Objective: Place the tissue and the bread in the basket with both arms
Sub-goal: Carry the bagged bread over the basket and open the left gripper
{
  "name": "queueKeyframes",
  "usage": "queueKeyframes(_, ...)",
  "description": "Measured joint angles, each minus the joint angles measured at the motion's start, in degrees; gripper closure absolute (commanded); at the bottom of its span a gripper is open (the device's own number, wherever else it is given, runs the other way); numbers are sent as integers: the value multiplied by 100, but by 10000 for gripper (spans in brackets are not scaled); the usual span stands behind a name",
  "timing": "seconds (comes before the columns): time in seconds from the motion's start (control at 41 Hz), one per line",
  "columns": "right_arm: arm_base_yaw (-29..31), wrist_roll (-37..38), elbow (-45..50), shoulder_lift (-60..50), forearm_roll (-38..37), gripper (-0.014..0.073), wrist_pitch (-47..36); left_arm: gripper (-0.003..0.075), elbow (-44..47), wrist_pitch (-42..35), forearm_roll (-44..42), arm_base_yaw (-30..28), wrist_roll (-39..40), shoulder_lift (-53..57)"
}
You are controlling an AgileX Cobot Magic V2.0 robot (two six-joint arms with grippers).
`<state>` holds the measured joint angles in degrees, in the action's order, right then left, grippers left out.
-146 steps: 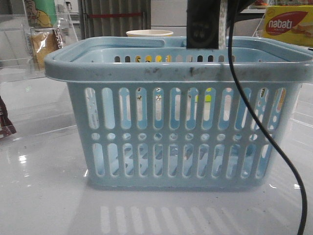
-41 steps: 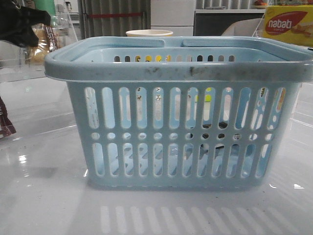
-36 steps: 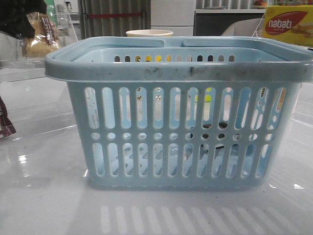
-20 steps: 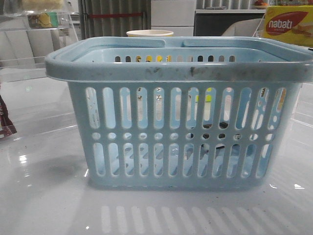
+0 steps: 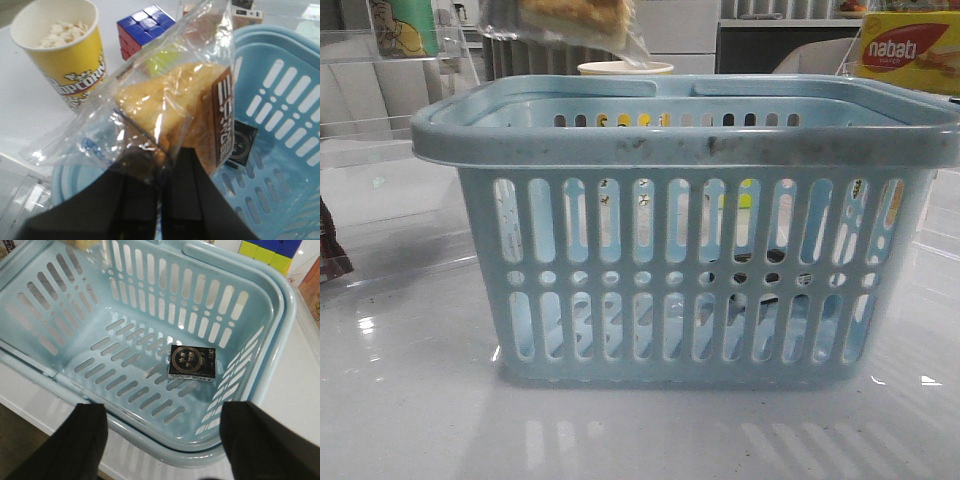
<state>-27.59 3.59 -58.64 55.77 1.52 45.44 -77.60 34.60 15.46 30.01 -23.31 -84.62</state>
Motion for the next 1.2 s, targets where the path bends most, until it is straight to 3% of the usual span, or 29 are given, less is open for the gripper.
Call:
queueKeyframes(0.146, 0, 0, 0, 0, 0, 20, 0, 625, 0, -34, 4, 81, -42, -452)
queueKeyframes(0.22, 0, 0, 0, 0, 0, 20, 0, 588, 0, -56, 4, 81, -42, -668)
queueKeyframes(0.39, 0, 0, 0, 0, 0, 20, 0, 314, 4, -56, 230, 81, -46, -995)
queueKeyframes(0.488, 0, 0, 0, 0, 0, 20, 9, 223, 4, -56, 361, 81, -46, -1026)
queueKeyframes(0.707, 0, 0, 0, 0, 0, 20, 9, 222, -280, 457, 402, 81, -46, -838)
queueKeyframes(0.976, 0, 0, 0, 0, 0, 20, 9, 222, -453, 1364, 379, 81, -46, 245)
queueKeyframes(1.195, 0, 0, 0, 0, 0, 20, 9, 222, 139, 1770, 379, 81, -46, 1331)
